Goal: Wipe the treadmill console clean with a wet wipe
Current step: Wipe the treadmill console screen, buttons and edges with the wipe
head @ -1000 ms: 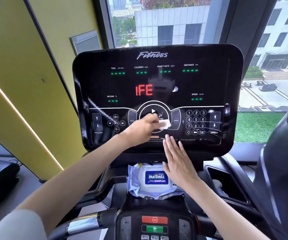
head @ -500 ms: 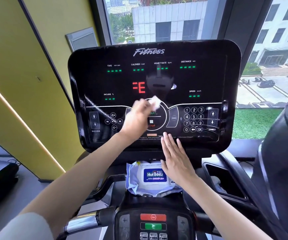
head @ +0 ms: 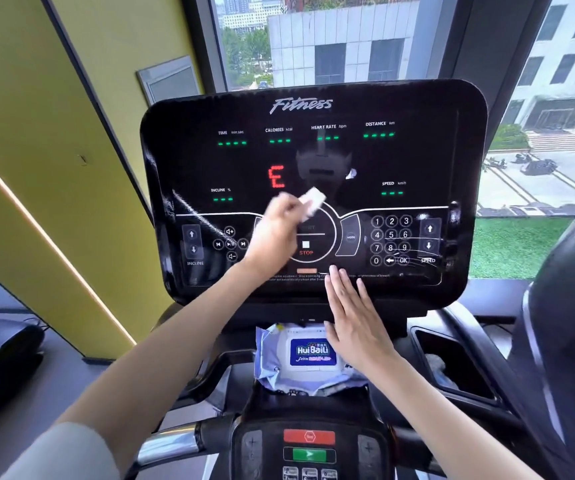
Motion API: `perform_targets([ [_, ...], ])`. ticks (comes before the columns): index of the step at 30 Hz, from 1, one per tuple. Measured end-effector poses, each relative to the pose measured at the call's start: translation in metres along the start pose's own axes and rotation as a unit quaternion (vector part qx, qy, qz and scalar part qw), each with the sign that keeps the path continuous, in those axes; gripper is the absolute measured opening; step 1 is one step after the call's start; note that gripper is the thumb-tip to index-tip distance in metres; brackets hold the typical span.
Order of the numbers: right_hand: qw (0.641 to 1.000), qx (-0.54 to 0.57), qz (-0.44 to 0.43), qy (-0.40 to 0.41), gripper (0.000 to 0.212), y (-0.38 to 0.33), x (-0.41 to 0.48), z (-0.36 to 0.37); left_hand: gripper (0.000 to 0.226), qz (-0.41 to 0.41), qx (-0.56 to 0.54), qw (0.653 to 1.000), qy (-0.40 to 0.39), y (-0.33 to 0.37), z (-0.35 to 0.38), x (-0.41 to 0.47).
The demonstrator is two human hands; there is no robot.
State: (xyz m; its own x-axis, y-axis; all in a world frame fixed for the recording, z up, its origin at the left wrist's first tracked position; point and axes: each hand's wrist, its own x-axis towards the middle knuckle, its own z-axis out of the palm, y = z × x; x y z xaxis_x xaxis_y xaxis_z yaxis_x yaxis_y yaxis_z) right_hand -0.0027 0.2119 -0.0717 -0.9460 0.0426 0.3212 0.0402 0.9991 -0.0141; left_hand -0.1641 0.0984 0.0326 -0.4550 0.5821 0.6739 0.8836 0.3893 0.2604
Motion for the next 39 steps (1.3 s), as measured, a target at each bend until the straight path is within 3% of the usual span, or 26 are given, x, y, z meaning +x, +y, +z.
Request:
perform_targets([
  [2, 1.0, 0.001, 0.001, -0.001, 0.081, 0.0, 0.0, 0.0, 0.043, -0.084, 0.0, 0.992, 0.099, 0.003, 0.0, 0.001],
  [4, 1.0, 0.0, 0.002, -0.003, 0.082, 0.0, 0.0, 0.0, 0.061, 0.022, 0.048, 0.998, -0.013, 0.011, 0.011, -0.012],
  [6, 1.0, -0.001, 0.001, -0.004, 0.083, 0.001, 0.0, 0.0, 0.068, 0.173, 0.076, 0.968, -0.167, 0.012, 0.014, -0.028],
  [7, 1.0, -0.001, 0.0, -0.005, 0.083, 0.001, 0.0, 0.0, 0.066, 0.192, 0.077, 0.963, -0.174, 0.008, 0.011, -0.027],
  [8, 1.0, 0.0, 0.0, -0.005, 0.083, 0.0, 0.0, 0.0, 0.062, 0.165, 0.062, 0.975, -0.136, 0.001, 0.008, -0.021],
  [10, 1.0, 0.002, 0.001, -0.003, 0.082, 0.0, 0.0, -0.001, 0.048, 0.014, 0.015, 1.0, 0.019, -0.006, -0.001, -0.008],
  [12, 1.0, 0.0, 0.0, -0.003, 0.082, 0.0, 0.0, -0.001, 0.039, -0.109, -0.003, 0.985, 0.134, -0.005, -0.001, -0.006],
  [13, 1.0, -0.002, 0.0, -0.005, 0.082, 0.0, 0.0, -0.001, 0.044, -0.099, 0.01, 0.988, 0.121, 0.001, 0.004, -0.011],
  [15, 1.0, -0.012, 0.002, -0.009, 0.082, 0.0, 0.0, 0.0, 0.063, 0.03, 0.031, 0.999, -0.026, 0.013, 0.02, -0.034],
  [17, 1.0, -0.02, 0.002, -0.011, 0.081, 0.0, 0.001, -0.001, 0.07, 0.114, 0.039, 0.981, -0.151, 0.011, 0.025, -0.056],
  [19, 1.0, -0.022, 0.0, -0.011, 0.08, 0.0, 0.001, -0.001, 0.061, 0.074, 0.018, 0.992, -0.103, -0.005, 0.016, -0.054],
  [22, 1.0, -0.022, 0.003, -0.01, 0.079, -0.001, 0.001, -0.001, 0.044, -0.111, 0.001, 0.987, 0.113, -0.018, 0.003, -0.048],
  [23, 1.0, -0.023, 0.006, -0.011, 0.079, -0.002, 0.001, 0.0, 0.044, -0.134, 0.009, 0.982, 0.136, -0.014, 0.004, -0.051],
  [24, 1.0, -0.024, 0.007, -0.01, 0.078, -0.002, 0.001, 0.0, 0.047, -0.117, 0.02, 0.987, 0.11, -0.006, 0.01, -0.056],
  [27, 0.999, -0.036, 0.003, -0.009, 0.077, -0.001, 0.0, -0.001, 0.061, 0.014, 0.022, 0.996, -0.085, 0.011, 0.026, -0.085],
  [29, 0.999, -0.034, -0.001, -0.004, 0.077, 0.0, 0.0, -0.002, 0.055, -0.029, 0.004, 0.999, -0.024, 0.001, 0.02, -0.085],
  [32, 1.0, -0.027, 0.002, -0.001, 0.076, -0.002, 0.0, 0.0, 0.039, -0.266, 0.006, 0.95, 0.163, -0.002, 0.007, -0.08],
  [33, 1.0, -0.026, 0.004, -0.001, 0.076, -0.002, 0.0, 0.0, 0.038, -0.278, 0.016, 0.945, 0.174, 0.005, 0.007, -0.08],
  [34, 1.0, -0.025, 0.005, 0.001, 0.076, -0.002, 0.0, 0.0, 0.041, -0.235, 0.03, 0.96, 0.152, 0.015, 0.011, -0.081],
  [36, 1.0, -0.027, 0.004, 0.002, 0.076, -0.002, 0.0, -0.001, 0.049, -0.101, 0.03, 0.993, 0.049, 0.027, 0.022, -0.092],
  [37, 1.0, -0.03, 0.002, 0.001, 0.076, -0.002, 0.0, -0.001, 0.048, -0.082, 0.018, 0.996, 0.013, 0.025, 0.024, -0.096],
  [39, 1.0, -0.028, -0.003, 0.005, 0.076, -0.002, 0.0, -0.002, 0.041, -0.152, -0.008, 0.987, 0.057, 0.013, 0.016, -0.096],
])
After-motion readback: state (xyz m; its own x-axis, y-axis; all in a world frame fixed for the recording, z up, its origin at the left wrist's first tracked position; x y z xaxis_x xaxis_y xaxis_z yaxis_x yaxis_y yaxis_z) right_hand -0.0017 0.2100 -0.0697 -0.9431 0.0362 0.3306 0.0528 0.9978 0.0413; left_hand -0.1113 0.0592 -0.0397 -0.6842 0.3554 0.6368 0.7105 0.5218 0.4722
